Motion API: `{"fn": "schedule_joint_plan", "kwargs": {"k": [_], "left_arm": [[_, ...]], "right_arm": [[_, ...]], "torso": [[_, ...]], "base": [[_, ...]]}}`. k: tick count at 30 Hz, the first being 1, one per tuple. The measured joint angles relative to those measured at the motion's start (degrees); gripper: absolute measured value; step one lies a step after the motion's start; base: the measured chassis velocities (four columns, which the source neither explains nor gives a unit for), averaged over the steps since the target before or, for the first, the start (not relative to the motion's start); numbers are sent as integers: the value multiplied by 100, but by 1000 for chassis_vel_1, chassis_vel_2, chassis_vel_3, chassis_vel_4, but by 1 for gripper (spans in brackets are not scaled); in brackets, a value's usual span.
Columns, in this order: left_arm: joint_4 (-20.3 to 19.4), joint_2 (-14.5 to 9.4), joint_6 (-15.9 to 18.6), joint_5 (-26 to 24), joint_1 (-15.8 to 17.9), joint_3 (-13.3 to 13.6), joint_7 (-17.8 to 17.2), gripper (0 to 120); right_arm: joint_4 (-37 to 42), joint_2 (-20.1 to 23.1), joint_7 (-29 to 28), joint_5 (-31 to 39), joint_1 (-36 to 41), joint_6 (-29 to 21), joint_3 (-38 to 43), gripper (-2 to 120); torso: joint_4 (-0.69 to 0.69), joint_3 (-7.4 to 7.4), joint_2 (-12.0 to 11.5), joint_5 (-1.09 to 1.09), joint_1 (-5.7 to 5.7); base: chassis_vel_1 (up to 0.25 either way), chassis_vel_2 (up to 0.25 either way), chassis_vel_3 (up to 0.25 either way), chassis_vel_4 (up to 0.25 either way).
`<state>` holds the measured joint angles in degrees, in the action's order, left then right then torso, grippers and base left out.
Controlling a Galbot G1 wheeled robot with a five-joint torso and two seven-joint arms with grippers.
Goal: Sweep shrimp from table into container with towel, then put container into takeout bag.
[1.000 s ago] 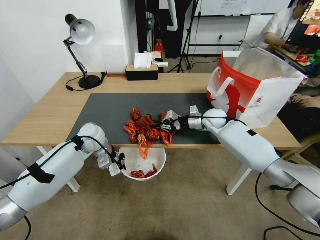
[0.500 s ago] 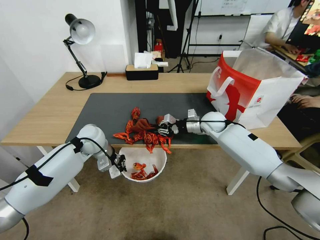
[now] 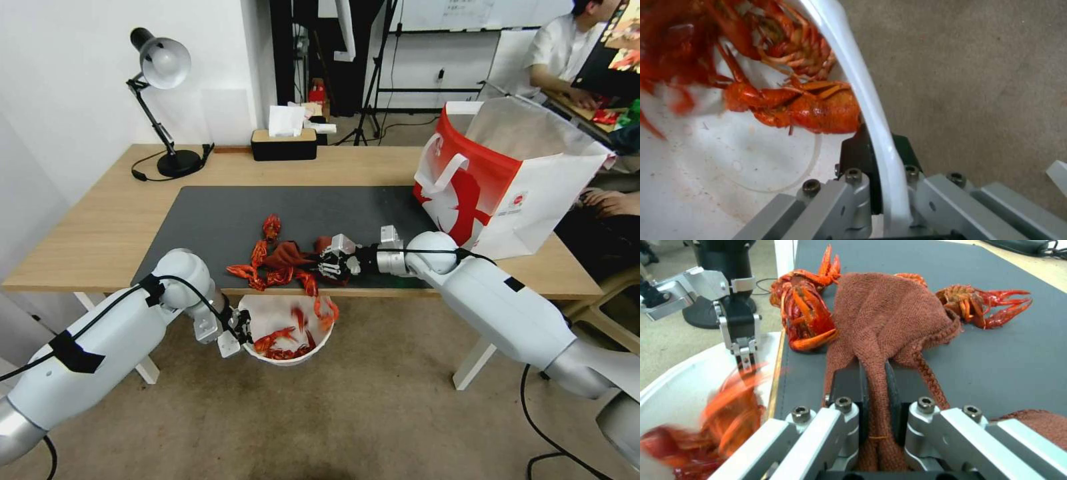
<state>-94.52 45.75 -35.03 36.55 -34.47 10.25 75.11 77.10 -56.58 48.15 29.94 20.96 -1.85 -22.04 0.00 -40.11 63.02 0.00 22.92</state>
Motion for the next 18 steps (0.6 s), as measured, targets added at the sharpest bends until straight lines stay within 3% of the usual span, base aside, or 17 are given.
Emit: {"fn": "schedule_joint_plan", "kwargs": {"k": [18], "left_arm": [[126, 27, 6, -2, 66, 13, -9, 0]], "right_arm": [[436, 370, 77, 9, 422, 30, 206, 7]], "torso": [[-1, 2, 1, 0, 0]], "base": [[0, 0, 0, 0]]}}
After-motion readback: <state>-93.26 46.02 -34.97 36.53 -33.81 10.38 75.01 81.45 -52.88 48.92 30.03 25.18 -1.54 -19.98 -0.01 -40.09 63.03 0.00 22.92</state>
